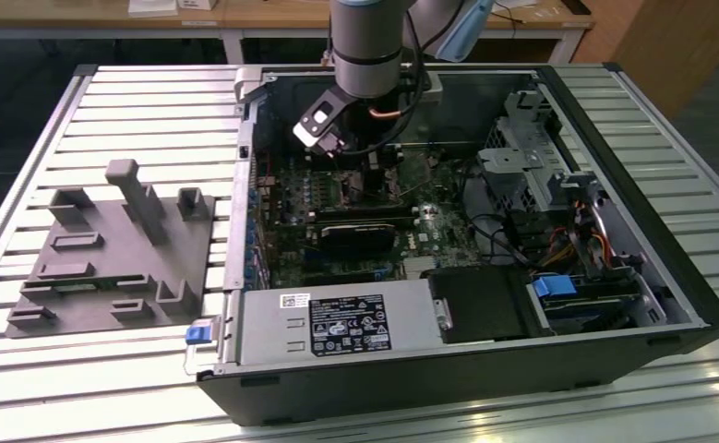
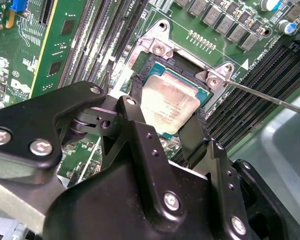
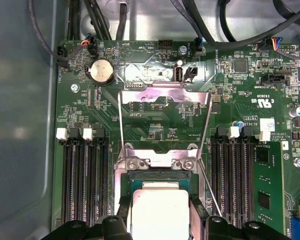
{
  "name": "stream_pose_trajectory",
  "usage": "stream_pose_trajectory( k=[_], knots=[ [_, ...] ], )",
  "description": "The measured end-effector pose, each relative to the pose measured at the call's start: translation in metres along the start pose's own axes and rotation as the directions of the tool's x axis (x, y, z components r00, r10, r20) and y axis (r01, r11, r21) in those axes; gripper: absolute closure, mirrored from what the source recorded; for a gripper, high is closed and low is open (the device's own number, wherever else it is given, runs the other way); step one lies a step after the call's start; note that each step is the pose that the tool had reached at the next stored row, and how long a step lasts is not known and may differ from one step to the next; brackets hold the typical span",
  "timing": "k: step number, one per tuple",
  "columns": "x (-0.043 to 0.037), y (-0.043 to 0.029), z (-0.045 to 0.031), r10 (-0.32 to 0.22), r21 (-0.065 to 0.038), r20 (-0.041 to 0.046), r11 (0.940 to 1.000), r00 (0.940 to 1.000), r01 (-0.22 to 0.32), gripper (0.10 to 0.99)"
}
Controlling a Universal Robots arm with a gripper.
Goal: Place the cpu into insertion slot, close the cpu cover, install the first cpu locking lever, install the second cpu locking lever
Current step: 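Place the cpu into insertion slot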
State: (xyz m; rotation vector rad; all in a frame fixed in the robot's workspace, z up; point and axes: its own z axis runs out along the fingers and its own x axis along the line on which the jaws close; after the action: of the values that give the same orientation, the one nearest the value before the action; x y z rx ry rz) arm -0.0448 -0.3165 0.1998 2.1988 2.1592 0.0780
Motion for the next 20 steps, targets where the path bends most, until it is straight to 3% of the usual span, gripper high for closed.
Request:
stream_pose_trajectory(
  k=[20],
  knots=[
    [0.0,0.0007,0.0039,-0.001,0.0,0.003,1.0,1.0,0.001,0.533]
  ],
)
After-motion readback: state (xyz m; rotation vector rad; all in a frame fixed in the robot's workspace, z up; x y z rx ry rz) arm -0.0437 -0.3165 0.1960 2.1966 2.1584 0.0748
